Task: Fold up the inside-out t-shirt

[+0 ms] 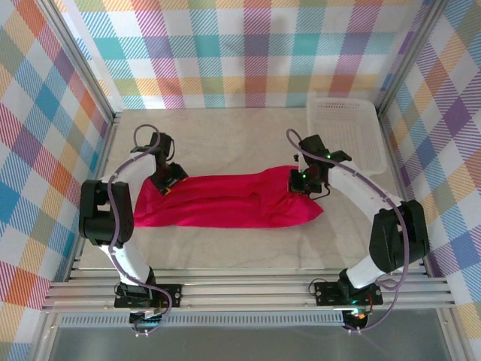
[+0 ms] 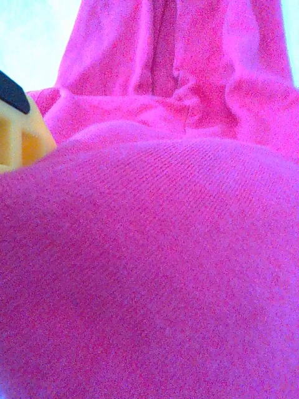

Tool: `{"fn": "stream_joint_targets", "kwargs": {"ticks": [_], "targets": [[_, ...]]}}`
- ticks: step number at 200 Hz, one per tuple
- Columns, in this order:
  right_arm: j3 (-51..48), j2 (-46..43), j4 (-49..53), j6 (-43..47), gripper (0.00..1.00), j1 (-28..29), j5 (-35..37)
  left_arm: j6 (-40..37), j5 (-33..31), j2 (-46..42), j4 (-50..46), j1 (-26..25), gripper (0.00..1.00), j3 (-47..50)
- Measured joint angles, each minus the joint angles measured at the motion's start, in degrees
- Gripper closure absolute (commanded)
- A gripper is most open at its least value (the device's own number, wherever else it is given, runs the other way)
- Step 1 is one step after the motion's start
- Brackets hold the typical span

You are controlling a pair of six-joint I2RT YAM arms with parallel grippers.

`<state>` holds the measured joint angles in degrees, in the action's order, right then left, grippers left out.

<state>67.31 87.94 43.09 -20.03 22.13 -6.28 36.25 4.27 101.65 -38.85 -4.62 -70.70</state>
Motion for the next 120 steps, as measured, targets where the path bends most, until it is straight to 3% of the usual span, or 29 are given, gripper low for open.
{"fn": "stream_joint_targets", "kwargs": {"ticks": [56,120], "targets": [[13.84,1.55,3.76,-1.84,1.0,8.76,-1.4,0.24,5.44,-4.0,-0.04,9.4,0.41,0.63],[39.12,18.58,2.86,-5.95,1.0,22.14,-3.63,0.66,10.47,-10.27,-0.13,21.79,0.41,3.08]]}}
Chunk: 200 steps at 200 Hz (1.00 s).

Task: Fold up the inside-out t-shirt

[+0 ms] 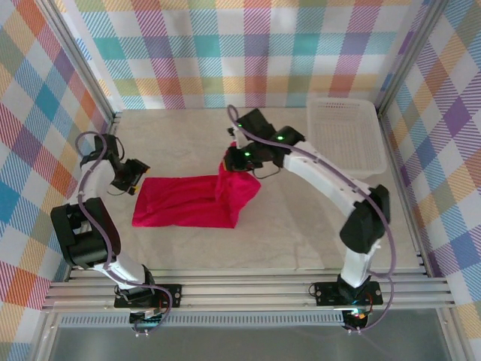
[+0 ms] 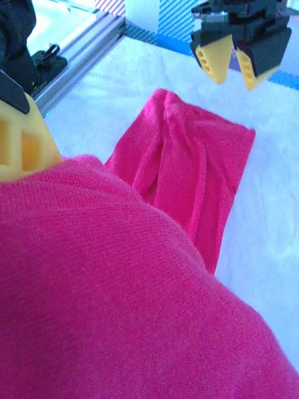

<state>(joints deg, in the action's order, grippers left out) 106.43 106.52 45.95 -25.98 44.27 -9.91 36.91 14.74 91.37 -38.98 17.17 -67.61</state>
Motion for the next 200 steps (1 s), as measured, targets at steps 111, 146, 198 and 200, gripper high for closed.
{"fn": "stream_joint_targets", "kwargs": {"ticks": [111,146,198,200], "targets": [[42.32,43.69,-5.31,-3.98,0.69,10.34,-10.47,0.15,1.68,5.16,0.39,3.65,0.42,1.68],[43.63,47.17,-6.93,-7.5,0.33,11.32,-14.93,0.17,0.81,5.64,0.33,3.76,0.42,2.45],[31.89,34.45,-3.91,-2.51,0.28,10.19,-14.95,-0.7,-2.25,0.37,-1.14,3.96,0.42,2.45],[30.77,33.33,-3.87,-2.08,0.3,10.05,-14.78,-0.74,-2.23,-0.24,-1.27,3.93,0.42,2.45]]}}
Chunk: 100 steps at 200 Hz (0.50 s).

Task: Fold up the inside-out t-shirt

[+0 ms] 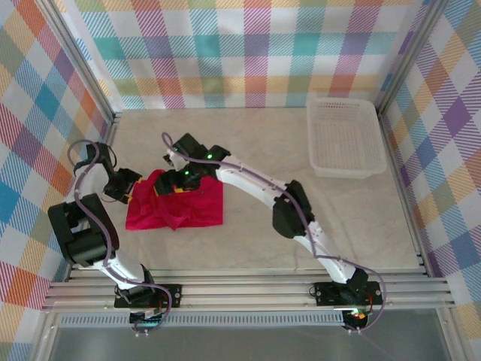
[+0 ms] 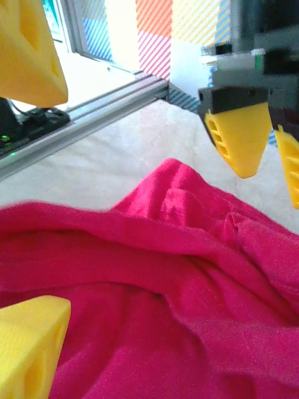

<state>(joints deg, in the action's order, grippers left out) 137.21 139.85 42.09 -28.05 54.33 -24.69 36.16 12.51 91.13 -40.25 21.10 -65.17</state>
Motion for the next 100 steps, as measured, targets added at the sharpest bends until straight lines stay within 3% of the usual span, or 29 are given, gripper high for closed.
{"fn": "stream_joint_targets", "kwargs": {"ticks": [15,33,64,100], "targets": [[-7.91,-8.35,-1.42,1.75,0.51,-1.18,0.57,-0.35,-0.22,-4.17,-0.11,-0.81,0.41,0.57],[-12.9,-13.84,-4.66,2.29,0.67,-3.54,-0.46,-0.61,-0.37,-8.72,-0.04,-2.58,0.4,2.54],[-13.68,-10.58,-9.2,1.31,0.7,-8.02,-3.26,-0.59,-0.04,-9.97,0.31,-7.28,0.4,7.45],[-17.05,-0.57,-9.92,-0.92,0.66,-9.99,-2.84,-0.57,0.26,-1.51,1.99,-7.82,0.4,9.68]]}}
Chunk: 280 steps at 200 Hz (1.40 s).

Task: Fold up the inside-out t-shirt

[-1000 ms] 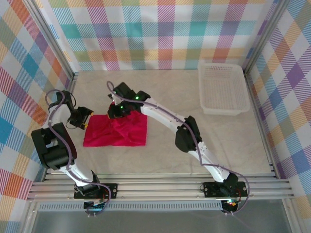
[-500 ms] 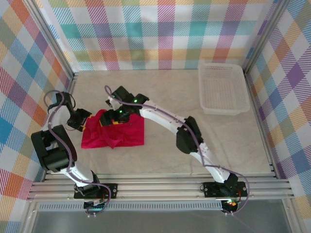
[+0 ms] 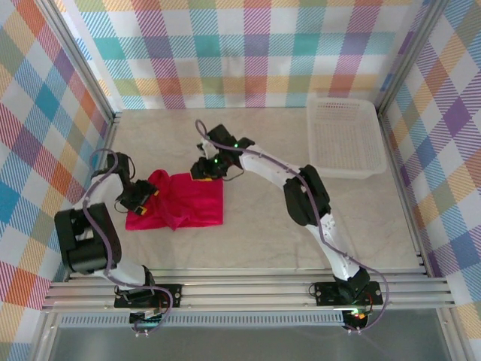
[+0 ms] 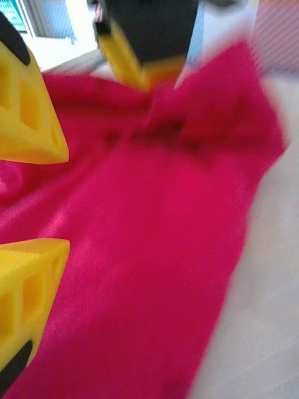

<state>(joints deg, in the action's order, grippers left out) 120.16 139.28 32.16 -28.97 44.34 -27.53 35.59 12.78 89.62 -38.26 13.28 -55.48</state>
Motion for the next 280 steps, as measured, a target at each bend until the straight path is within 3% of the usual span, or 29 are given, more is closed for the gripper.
{"fn": "stream_joint_targets", "kwargs": {"ticks": [22,53,83,107,167,179,201,212,228,280], "targets": [[-6.56,0.61,-0.28,-1.88,0.68,0.42,1.53,0.0,-1.07,3.52,1.38,-0.59,0.4,-0.15],[-19.52,-7.96,-2.1,-4.15,0.71,0.09,9.29,0.07,-2.12,6.95,2.89,-1.99,0.4,-1.6],[-34.71,-18.71,-2.51,-4.94,0.7,-1.25,14.4,0.24,-1.97,11.04,2.86,-8.85,0.36,-6.6],[-40.92,-23.67,-1.11,-4.7,0.7,-2.43,18.97,-0.02,-3.02,12.5,1.81,-13.27,0.33,-10.6],[-39.63,-23.67,1.84,-1.66,0.7,-7.63,22.43,-3.74,-15.04,1.2,-9.44,-14.47,0.33,-19.54],[-38.25,-22.99,3.06,-1.18,0.71,-8.26,22.73,-1.95,-13.03,-2.4,-7.74,-18.27,0.34,-18.64],[-36.74,-22.23,3.26,-0.57,0.72,-8.39,23.06,3.48,-7.17,-6.45,-1.73,-31.63,0.35,-15.74],[-36.68,-22.21,3.3,-0.55,0.72,-8.39,23.15,6.62,-4.48,-5.95,1.79,-37.42,0.36,-14.86],[-36.68,-22.03,3.34,-0.57,0.73,-8.39,23.23,10.49,-1.95,-2.67,5.84,-41.7,0.36,-14.84],[-36.0,-21.18,3.98,-1.22,0.74,-8.76,23.28,18.67,-0.87,10.21,11.63,-45.68,0.38,-15.08]]}}
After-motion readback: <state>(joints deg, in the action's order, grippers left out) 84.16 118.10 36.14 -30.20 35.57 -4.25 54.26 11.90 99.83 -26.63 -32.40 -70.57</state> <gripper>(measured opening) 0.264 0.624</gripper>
